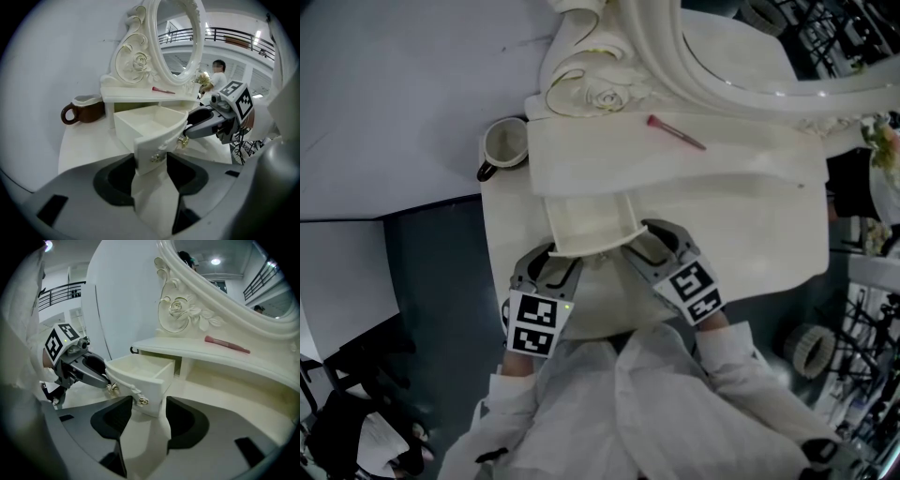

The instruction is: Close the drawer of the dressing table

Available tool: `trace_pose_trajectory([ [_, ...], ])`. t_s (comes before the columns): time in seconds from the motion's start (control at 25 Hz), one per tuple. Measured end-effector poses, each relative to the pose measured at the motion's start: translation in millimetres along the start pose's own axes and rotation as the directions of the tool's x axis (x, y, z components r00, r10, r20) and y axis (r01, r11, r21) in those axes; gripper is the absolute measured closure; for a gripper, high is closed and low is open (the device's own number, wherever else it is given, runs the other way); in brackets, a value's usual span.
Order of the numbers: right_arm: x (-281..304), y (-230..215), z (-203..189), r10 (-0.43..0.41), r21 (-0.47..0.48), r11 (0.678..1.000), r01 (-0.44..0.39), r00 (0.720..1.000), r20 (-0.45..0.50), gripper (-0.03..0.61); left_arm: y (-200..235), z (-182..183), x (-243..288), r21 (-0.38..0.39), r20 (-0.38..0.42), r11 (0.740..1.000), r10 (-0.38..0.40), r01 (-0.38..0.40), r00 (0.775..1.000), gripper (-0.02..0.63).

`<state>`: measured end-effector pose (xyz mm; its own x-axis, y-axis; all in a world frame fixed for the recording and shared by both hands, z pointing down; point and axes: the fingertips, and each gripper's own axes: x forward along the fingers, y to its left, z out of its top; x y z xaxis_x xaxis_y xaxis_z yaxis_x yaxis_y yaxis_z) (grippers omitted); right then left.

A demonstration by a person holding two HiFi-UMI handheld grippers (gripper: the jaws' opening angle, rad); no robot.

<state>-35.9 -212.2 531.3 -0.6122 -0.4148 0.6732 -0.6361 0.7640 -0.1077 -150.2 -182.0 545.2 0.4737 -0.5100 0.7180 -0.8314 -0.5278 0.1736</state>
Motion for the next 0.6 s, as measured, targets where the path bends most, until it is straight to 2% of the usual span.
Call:
trace_pose_trajectory([
  [0.2,3.4,5.1,1.0,0.04,0.015,0.999,-0.041,0.999,0.03,0.374,-0.2,1.5,1.2,0.022,-0.006,1.0,-0.019,0.02,1.0,0.405],
  [0.6,6.5,1.9,-1.8,0.006,0.023,1.0,-0.006,1.0,0.017,0.376,1.9,-0.9,3.8,0.038,-0.019,0.999,-0.001,0.002,1.0,0.407],
])
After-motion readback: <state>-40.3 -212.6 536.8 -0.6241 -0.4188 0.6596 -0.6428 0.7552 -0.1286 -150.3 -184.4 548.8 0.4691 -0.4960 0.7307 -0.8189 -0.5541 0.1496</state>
